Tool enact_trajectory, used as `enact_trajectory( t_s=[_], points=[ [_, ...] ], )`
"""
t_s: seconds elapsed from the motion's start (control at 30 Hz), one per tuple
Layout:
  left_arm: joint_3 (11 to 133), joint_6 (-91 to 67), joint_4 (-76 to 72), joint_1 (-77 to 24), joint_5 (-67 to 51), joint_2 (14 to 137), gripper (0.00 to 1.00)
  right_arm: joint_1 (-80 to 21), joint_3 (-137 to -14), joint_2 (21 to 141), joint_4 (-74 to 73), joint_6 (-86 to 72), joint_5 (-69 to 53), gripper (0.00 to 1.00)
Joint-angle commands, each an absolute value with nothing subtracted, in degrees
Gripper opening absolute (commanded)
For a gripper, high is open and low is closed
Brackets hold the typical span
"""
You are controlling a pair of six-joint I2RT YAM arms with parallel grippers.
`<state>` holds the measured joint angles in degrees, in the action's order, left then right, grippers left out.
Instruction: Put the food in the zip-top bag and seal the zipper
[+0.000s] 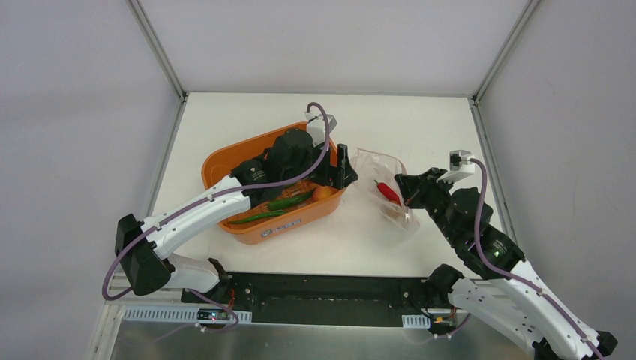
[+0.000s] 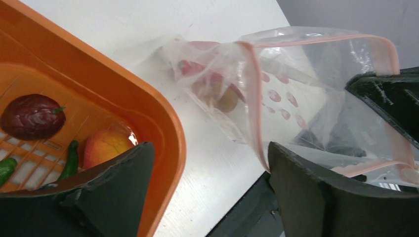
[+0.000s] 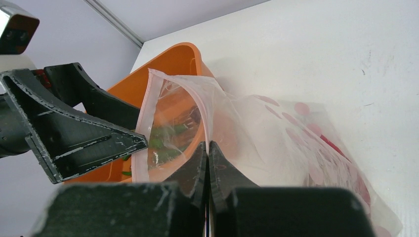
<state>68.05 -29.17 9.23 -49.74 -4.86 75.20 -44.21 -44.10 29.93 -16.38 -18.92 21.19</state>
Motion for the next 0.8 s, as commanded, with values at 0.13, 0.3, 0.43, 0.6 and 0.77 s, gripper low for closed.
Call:
enact_trajectory(
  t_s=[0.13,0.3,0.43,0.6,0.77],
  points=[
    [61.8,-28.7,5.9,-43.1,-8.9,67.2,0.99,-44.1,-42.3,30.6,-14.0,-21.2,20.2,0.00],
    [58.5,-24.6,9.7,-41.6,-1.6,63.6,0.99,-44.1,-37.7,29.4,-8.9,-21.4,18.4,0.00],
    [56.7,-21.3,10.2,-39.2,-1.0,62.1,0.99,-44.0,-33.3,27.3,-3.7,-21.0,18.7,0.00],
    [57.3,-16.5,12.3,-35.9,-1.6,63.1,0.99,-44.1,-29.2,24.7,3.0,-19.2,19.6,0.00],
    [57.2,-12.2,11.5,-30.8,-4.9,66.1,0.99,-44.1,-26.8,24.8,9.8,-12.5,17.3,0.00]
  ],
)
